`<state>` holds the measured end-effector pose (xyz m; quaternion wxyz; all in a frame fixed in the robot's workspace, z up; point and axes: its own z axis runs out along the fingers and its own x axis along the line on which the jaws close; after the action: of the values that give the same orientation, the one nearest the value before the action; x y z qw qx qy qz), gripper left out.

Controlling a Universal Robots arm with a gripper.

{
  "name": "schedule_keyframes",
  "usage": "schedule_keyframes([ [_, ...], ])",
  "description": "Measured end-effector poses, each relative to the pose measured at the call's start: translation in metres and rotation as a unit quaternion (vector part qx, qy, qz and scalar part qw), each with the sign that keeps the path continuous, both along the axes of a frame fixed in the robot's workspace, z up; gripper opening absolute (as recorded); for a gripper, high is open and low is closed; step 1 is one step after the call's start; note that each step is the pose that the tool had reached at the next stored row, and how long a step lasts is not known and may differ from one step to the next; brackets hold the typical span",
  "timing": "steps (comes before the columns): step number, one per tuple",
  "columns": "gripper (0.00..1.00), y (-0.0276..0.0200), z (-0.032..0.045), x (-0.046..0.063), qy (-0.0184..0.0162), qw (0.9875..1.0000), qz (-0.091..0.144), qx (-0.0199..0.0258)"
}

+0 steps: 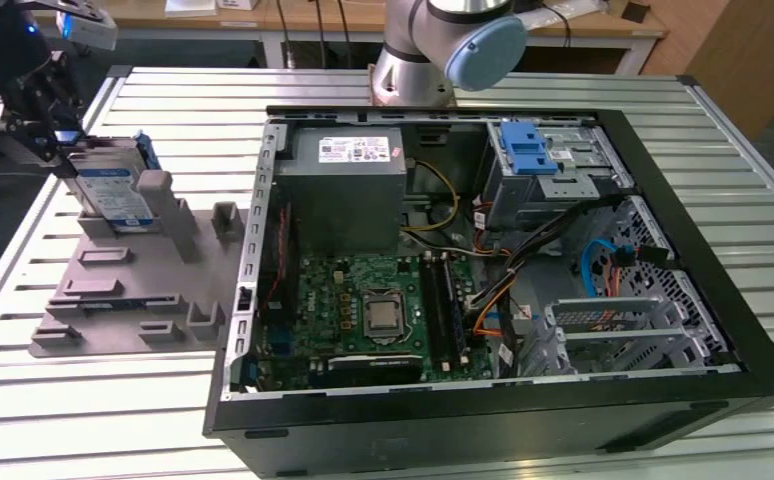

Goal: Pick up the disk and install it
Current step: 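Pick up the disk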

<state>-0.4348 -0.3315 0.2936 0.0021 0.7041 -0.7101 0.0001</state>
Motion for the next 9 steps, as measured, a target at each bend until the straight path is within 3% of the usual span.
schedule_keyframes([
  [2, 0.45, 0.0000, -0.0001, 0.0000, 0.0000, 1.0000, 0.000, 0.0001],
  [4, 0.39, 0.0000, -0.0003, -0.0001, -0.0001, 1.0000, 0.000, 0.0001],
  [9, 0.36, 0.0000, -0.0003, -0.0001, -0.0001, 1.0000, 0.000, 0.0001],
])
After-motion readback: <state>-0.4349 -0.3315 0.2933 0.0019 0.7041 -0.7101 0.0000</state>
